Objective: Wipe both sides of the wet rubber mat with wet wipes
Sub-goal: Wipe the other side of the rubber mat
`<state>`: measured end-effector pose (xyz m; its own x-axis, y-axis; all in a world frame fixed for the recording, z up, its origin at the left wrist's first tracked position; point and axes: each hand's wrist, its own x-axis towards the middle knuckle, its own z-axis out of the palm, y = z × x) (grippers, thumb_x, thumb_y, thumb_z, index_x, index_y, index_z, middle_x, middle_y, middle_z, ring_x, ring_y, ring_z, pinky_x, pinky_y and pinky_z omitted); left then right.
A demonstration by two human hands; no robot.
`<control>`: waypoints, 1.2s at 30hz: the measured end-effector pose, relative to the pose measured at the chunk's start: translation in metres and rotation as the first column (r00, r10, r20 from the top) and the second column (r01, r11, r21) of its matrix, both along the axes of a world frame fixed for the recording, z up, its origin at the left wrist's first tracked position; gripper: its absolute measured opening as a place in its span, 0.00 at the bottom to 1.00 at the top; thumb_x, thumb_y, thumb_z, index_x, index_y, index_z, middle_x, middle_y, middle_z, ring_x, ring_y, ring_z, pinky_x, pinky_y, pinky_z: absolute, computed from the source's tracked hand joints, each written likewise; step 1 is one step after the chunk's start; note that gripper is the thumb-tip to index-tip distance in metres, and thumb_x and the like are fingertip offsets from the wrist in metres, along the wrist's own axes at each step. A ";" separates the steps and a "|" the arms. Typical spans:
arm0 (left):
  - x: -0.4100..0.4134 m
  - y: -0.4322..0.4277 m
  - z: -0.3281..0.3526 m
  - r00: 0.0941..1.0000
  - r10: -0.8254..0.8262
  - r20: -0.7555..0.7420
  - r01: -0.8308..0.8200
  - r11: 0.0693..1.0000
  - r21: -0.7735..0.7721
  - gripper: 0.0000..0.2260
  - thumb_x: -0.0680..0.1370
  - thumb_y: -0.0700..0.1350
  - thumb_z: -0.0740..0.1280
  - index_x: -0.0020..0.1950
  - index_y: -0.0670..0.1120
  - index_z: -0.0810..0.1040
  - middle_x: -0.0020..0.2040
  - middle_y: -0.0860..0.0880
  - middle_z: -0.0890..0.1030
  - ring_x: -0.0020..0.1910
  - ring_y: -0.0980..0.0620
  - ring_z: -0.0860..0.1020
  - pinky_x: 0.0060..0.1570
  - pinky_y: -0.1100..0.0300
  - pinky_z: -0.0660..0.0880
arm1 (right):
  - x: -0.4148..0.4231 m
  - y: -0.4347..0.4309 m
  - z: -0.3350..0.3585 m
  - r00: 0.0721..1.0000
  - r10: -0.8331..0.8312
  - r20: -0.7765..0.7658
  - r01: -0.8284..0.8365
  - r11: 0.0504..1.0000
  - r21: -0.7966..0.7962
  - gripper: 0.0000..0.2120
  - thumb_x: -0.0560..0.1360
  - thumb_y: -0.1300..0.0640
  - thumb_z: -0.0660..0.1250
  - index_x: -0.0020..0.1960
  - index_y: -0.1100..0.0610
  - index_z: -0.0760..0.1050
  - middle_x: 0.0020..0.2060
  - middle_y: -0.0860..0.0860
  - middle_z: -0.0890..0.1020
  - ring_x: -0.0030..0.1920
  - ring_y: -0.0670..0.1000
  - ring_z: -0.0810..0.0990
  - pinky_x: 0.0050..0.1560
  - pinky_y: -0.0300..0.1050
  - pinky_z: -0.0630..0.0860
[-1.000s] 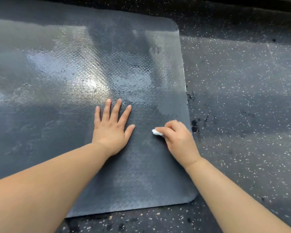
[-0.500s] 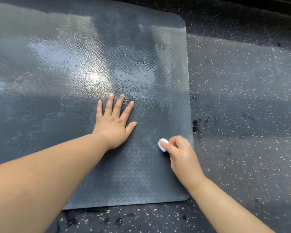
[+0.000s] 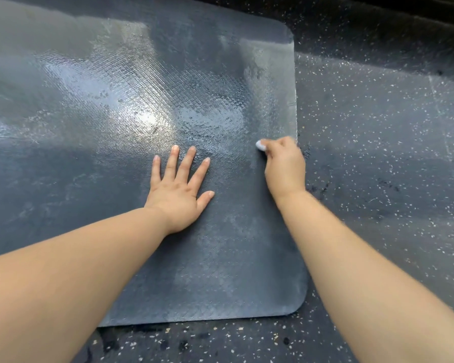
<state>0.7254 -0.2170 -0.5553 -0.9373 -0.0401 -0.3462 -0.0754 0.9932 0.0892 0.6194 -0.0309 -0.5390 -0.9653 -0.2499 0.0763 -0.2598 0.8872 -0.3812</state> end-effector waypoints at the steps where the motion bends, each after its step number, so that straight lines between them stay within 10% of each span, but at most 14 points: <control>1: 0.000 0.000 -0.001 1.000 0.000 -0.010 0.000 1.000 -0.004 0.33 0.72 0.66 0.34 0.75 0.57 0.34 0.77 0.51 0.34 0.74 0.44 0.32 0.67 0.43 0.28 | 0.022 0.001 0.002 0.999 0.046 0.012 -0.046 0.999 -0.005 0.09 0.76 0.61 0.63 0.54 0.59 0.78 0.44 0.55 0.75 0.47 0.55 0.72 0.50 0.45 0.68; 9: 0.003 0.001 -0.002 0.999 0.006 -0.038 -0.006 1.000 -0.001 0.33 0.72 0.65 0.33 0.75 0.57 0.35 0.77 0.51 0.35 0.74 0.45 0.32 0.66 0.44 0.27 | 0.125 0.041 0.029 0.876 0.471 0.104 -0.465 0.882 -0.074 0.12 0.71 0.67 0.60 0.46 0.61 0.82 0.36 0.56 0.75 0.34 0.56 0.73 0.36 0.43 0.72; 16: 0.001 0.001 0.000 0.999 0.005 -0.033 -0.005 1.000 0.000 0.33 0.72 0.66 0.34 0.76 0.57 0.36 0.77 0.51 0.36 0.74 0.45 0.33 0.67 0.43 0.29 | -0.029 0.026 0.016 1.000 -0.023 -0.010 0.023 1.000 -0.010 0.11 0.77 0.62 0.63 0.56 0.58 0.80 0.47 0.57 0.74 0.50 0.58 0.73 0.50 0.40 0.67; 21: 0.001 0.002 0.000 1.000 0.003 -0.027 -0.004 1.000 -0.019 0.34 0.72 0.66 0.34 0.76 0.57 0.36 0.77 0.50 0.37 0.75 0.44 0.34 0.69 0.43 0.31 | 0.030 0.031 0.010 0.998 -0.061 -0.029 0.060 0.998 -0.034 0.07 0.76 0.58 0.65 0.41 0.60 0.73 0.37 0.50 0.71 0.43 0.54 0.68 0.44 0.46 0.65; 28: 0.002 0.001 -0.002 0.999 -0.002 -0.036 0.001 1.000 -0.028 0.32 0.74 0.66 0.36 0.76 0.57 0.37 0.77 0.50 0.37 0.75 0.44 0.35 0.69 0.42 0.32 | 0.196 0.089 0.021 0.981 0.081 0.176 -0.093 0.994 0.059 0.11 0.70 0.69 0.67 0.50 0.59 0.81 0.39 0.53 0.75 0.38 0.54 0.74 0.41 0.39 0.69; 31: 0.001 0.000 -0.001 1.000 -0.009 -0.011 0.008 1.000 -0.025 0.32 0.74 0.66 0.37 0.76 0.57 0.36 0.77 0.50 0.36 0.75 0.44 0.34 0.69 0.42 0.31 | 0.169 0.080 0.032 0.987 0.082 0.136 -0.077 0.996 -0.045 0.18 0.76 0.53 0.58 0.46 0.64 0.80 0.37 0.49 0.72 0.38 0.50 0.70 0.42 0.37 0.69; 36: 0.000 -0.001 0.001 1.000 -0.010 0.029 0.011 0.999 -0.030 0.31 0.76 0.66 0.39 0.76 0.57 0.36 0.77 0.50 0.36 0.75 0.44 0.34 0.69 0.43 0.32 | 0.036 0.041 0.029 0.990 -0.123 0.062 0.132 0.976 -0.172 0.08 0.74 0.57 0.65 0.47 0.62 0.77 0.42 0.53 0.72 0.42 0.52 0.69 0.42 0.41 0.65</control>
